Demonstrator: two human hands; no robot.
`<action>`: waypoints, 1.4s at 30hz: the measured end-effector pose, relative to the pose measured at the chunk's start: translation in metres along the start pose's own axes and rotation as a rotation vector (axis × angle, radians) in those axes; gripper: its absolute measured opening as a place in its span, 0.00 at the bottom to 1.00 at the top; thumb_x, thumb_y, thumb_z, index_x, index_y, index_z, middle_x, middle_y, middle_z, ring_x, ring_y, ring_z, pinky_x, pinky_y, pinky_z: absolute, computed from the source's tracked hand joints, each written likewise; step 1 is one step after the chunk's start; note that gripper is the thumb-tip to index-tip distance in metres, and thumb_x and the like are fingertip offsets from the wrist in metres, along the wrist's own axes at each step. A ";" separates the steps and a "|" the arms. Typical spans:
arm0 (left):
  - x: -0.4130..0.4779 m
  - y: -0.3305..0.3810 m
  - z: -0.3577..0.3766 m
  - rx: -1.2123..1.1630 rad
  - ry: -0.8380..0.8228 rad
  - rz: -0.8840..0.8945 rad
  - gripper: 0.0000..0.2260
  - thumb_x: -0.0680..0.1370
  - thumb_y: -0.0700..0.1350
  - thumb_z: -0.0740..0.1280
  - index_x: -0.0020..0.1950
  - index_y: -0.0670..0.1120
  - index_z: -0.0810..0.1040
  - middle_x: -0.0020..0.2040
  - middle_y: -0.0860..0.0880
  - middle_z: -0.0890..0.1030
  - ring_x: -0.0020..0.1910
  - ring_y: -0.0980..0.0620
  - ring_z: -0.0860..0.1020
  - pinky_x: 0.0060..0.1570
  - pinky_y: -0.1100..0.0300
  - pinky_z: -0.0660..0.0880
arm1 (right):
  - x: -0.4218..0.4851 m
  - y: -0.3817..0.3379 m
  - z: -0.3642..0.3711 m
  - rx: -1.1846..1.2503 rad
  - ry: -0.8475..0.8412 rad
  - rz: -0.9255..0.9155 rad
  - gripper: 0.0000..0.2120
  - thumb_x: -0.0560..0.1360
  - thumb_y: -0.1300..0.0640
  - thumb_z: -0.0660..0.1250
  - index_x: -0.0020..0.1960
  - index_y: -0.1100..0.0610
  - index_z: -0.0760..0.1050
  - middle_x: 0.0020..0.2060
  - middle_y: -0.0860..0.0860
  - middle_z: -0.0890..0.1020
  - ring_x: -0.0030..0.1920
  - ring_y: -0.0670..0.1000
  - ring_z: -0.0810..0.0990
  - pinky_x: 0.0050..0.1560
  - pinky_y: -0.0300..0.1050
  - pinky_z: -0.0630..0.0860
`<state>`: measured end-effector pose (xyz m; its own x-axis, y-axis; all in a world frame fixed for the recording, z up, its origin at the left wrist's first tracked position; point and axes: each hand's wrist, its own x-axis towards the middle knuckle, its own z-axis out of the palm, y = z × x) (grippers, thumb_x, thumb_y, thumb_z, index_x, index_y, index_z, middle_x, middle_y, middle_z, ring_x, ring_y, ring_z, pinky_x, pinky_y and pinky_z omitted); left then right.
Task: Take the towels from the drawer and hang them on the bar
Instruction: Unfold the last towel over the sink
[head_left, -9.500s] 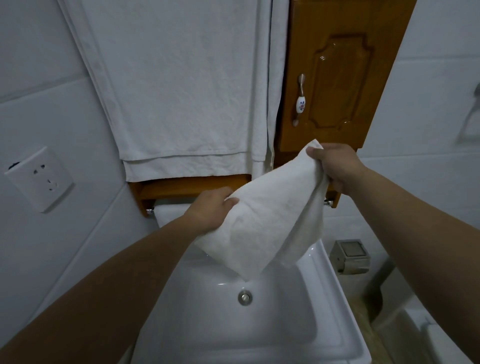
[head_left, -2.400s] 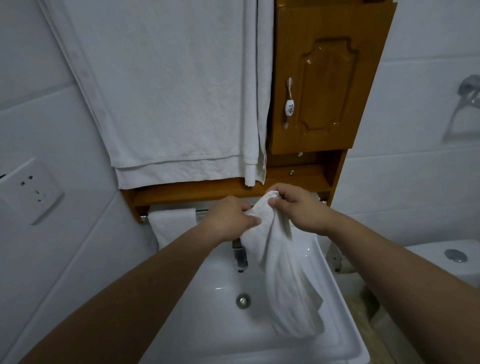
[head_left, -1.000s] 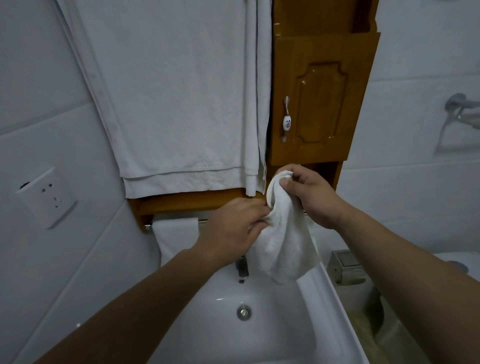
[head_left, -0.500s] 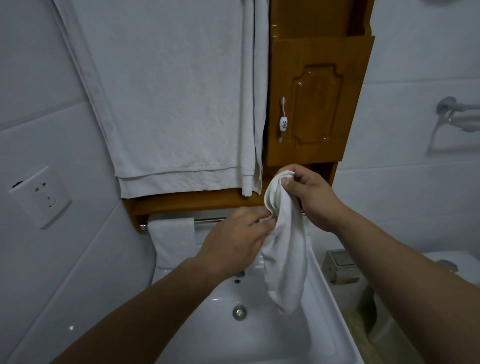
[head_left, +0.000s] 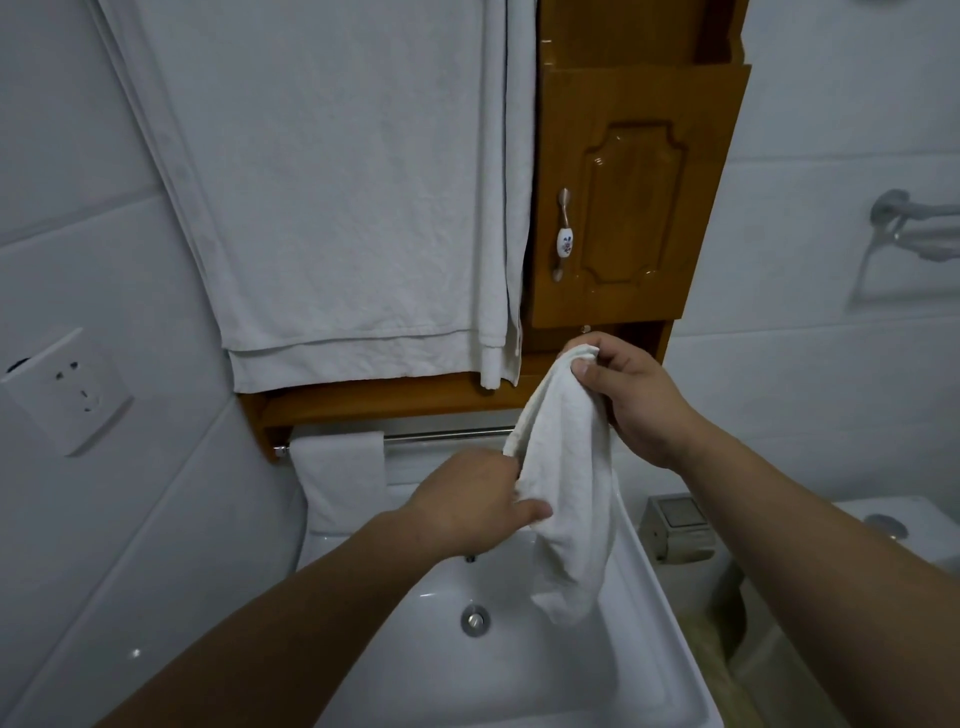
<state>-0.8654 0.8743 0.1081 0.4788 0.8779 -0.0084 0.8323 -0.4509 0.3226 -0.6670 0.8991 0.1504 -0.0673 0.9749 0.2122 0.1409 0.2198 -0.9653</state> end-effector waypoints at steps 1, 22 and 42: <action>0.000 -0.002 -0.003 -0.010 -0.002 -0.014 0.21 0.77 0.63 0.65 0.60 0.48 0.78 0.49 0.51 0.81 0.44 0.53 0.77 0.46 0.59 0.75 | 0.000 0.002 -0.002 -0.008 0.018 0.006 0.11 0.82 0.58 0.62 0.49 0.46 0.81 0.46 0.45 0.83 0.54 0.54 0.80 0.59 0.54 0.77; 0.009 -0.025 -0.072 0.178 0.175 0.205 0.13 0.79 0.61 0.62 0.39 0.57 0.66 0.35 0.59 0.71 0.37 0.56 0.72 0.36 0.59 0.65 | 0.009 0.024 -0.008 -0.278 0.213 0.091 0.11 0.83 0.51 0.59 0.62 0.49 0.76 0.56 0.46 0.81 0.56 0.51 0.79 0.58 0.50 0.77; 0.032 -0.034 -0.077 -1.032 0.435 -0.227 0.10 0.71 0.39 0.77 0.51 0.46 0.84 0.46 0.51 0.87 0.46 0.51 0.85 0.51 0.52 0.81 | 0.023 -0.008 -0.008 -0.315 0.268 -0.013 0.12 0.83 0.50 0.60 0.64 0.49 0.76 0.54 0.43 0.79 0.52 0.44 0.76 0.53 0.42 0.72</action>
<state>-0.8999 0.9301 0.1695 0.0421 0.9944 0.0974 0.1645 -0.1031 0.9810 -0.6621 0.9205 0.1641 0.1832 0.9374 0.2961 0.4399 0.1912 -0.8775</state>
